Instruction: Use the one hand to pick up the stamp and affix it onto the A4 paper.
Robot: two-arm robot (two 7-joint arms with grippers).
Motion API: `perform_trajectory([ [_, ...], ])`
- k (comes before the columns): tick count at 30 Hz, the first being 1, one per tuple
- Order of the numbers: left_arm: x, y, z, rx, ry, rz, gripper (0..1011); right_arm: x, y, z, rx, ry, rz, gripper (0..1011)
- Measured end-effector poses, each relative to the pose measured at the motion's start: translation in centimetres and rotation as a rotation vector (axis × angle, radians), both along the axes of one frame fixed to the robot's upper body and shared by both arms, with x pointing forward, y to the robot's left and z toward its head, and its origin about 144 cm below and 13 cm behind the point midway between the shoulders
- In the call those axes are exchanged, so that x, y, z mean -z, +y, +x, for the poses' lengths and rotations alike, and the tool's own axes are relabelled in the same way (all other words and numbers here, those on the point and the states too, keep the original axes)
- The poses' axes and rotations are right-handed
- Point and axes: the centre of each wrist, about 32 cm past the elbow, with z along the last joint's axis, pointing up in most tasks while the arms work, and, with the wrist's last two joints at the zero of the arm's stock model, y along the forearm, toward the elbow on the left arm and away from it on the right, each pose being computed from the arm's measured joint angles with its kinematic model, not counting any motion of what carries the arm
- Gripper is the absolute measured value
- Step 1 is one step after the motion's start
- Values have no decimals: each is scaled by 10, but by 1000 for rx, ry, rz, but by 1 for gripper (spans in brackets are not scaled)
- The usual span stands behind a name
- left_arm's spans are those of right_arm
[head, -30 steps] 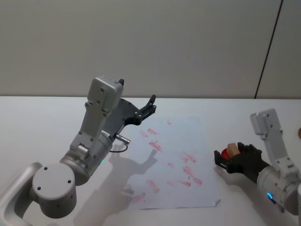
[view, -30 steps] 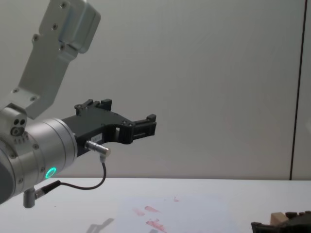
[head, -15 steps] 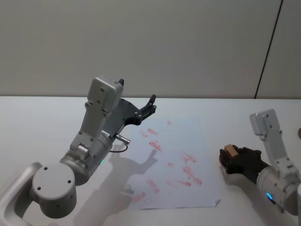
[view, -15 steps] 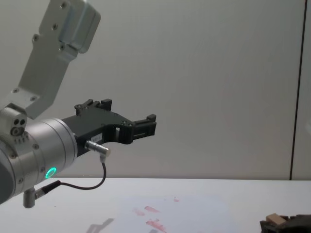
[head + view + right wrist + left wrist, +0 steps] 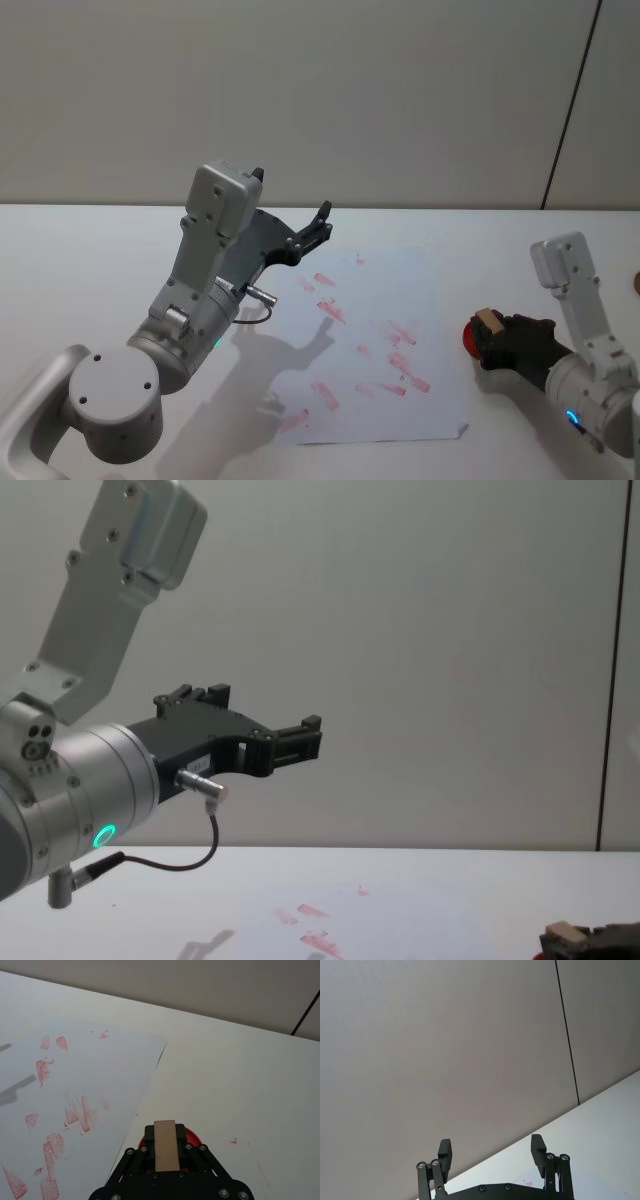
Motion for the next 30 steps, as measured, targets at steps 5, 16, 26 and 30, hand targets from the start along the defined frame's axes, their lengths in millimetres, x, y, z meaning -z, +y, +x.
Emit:
perform_trajectory([
  [5, 0, 0, 0, 0, 0, 0, 1003, 0, 0, 0, -6, -7, 2, 220],
  [16, 0, 0, 0, 0, 0, 0, 1003, -9, 0, 4, -56, -94, 21, 220],
  [26, 0, 0, 0, 0, 0, 0, 1003, -27, 7, 15, -171, -202, 59, 220],
  [30, 0, 0, 0, 0, 0, 0, 1003, -31, 11, 21, -223, -218, 68, 220],
])
